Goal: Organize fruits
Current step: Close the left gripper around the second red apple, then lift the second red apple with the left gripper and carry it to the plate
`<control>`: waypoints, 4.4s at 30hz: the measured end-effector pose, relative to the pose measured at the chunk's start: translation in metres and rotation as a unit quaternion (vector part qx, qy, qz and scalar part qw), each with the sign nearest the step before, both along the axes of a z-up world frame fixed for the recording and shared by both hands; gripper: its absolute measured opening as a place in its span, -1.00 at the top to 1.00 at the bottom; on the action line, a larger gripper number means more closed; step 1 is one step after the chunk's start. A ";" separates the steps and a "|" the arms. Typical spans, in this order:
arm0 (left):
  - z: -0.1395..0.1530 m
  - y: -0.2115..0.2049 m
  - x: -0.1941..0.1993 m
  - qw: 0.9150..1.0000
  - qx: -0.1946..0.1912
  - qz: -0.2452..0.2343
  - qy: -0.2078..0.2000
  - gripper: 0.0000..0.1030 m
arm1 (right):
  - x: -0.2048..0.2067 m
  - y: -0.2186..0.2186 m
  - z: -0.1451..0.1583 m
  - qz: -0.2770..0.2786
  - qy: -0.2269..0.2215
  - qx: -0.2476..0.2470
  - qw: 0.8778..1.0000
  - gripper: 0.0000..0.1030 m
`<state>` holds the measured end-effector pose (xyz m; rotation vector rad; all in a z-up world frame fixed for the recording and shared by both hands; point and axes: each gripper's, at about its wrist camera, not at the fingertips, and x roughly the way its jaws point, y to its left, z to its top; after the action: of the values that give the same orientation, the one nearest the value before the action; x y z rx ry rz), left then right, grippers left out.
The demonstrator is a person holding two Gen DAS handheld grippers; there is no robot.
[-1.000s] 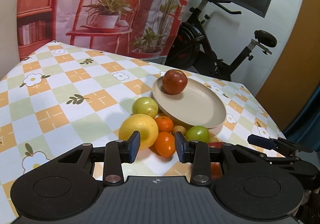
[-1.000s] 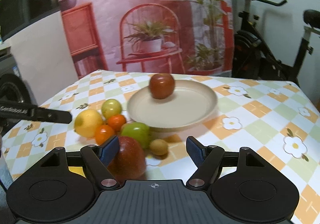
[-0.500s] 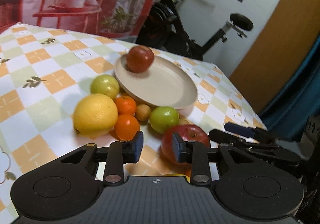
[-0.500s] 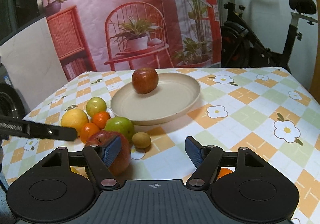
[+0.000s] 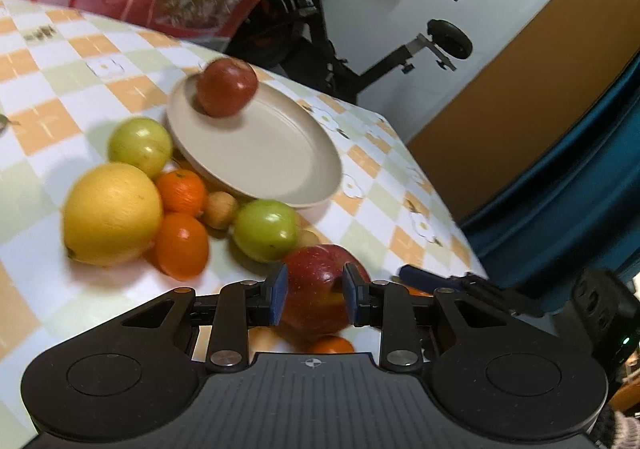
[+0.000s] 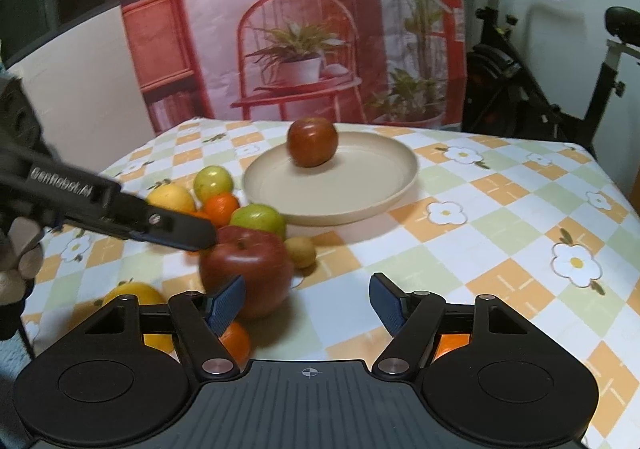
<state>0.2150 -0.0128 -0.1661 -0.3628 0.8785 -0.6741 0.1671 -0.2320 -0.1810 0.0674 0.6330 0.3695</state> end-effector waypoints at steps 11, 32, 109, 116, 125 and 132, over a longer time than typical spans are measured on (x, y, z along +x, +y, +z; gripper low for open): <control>-0.004 0.003 0.008 1.000 -0.017 -0.005 0.011 0.39 | 0.009 0.014 -0.010 0.039 0.020 0.021 0.999 -0.29; -0.008 0.009 0.017 0.999 -0.042 -0.010 0.025 0.38 | 0.016 0.015 -0.018 0.068 0.002 0.052 0.996 -0.04; -0.014 -0.029 0.046 0.992 -0.080 -0.036 0.088 0.21 | 0.016 -0.008 -0.004 0.101 -0.049 -0.023 0.993 -0.17; 0.014 -0.013 0.067 0.995 -0.088 -0.007 0.056 0.21 | 0.053 0.004 0.020 0.124 -0.081 -0.031 0.988 -0.17; 0.027 0.002 0.110 0.997 -0.061 0.031 0.035 0.22 | 0.121 0.030 0.025 0.140 -0.080 -0.028 0.986 -0.17; 0.013 0.018 0.137 0.996 -0.035 0.058 0.053 0.23 | 0.164 0.054 0.004 0.154 -0.041 -0.022 0.987 -0.17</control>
<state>0.3524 0.0048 -0.1526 -0.5130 0.9277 -0.5838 0.3307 -0.1781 -0.1767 -0.0888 0.5697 0.6538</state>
